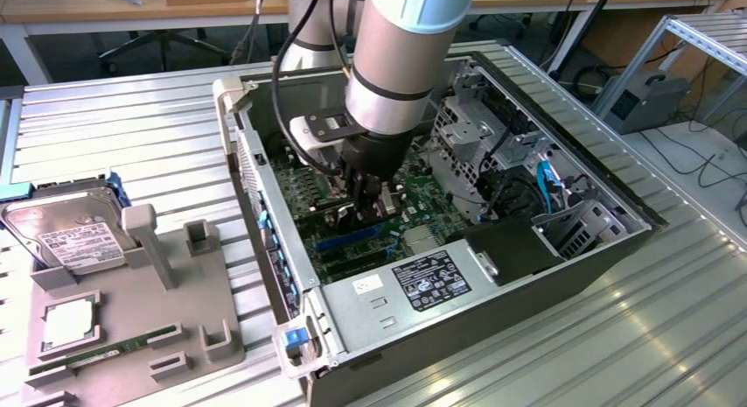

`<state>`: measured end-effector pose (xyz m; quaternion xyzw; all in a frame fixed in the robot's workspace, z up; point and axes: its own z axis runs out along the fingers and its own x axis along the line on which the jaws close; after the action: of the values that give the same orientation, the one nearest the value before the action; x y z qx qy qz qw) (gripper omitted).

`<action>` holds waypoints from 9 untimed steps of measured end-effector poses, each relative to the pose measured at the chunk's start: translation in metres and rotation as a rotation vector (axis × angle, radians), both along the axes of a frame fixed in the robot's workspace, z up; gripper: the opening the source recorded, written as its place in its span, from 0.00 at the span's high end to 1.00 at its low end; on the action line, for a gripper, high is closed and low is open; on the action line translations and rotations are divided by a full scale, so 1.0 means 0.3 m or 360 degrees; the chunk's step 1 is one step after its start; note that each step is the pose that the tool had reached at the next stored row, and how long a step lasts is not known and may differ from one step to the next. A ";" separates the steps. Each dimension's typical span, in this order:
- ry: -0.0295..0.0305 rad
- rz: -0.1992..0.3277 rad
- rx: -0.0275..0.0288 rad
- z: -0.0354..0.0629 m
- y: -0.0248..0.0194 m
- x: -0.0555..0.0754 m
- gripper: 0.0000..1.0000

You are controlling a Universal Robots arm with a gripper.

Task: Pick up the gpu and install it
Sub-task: 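Insert the gpu into the slot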

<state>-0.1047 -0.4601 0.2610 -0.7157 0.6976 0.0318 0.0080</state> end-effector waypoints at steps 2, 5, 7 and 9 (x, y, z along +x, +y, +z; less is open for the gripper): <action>-0.00001 0.0000 0.00003 -0.004 0.000 0.000 0.73; 0.00002 0.0000 -0.00004 -0.007 0.000 0.000 0.73; 0.00001 0.0000 -0.00002 -0.007 0.000 0.000 0.73; -0.00003 0.0000 0.00007 -0.011 0.000 0.000 0.73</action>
<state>-0.1048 -0.4600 0.2577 -0.7157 0.6977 0.0319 0.0082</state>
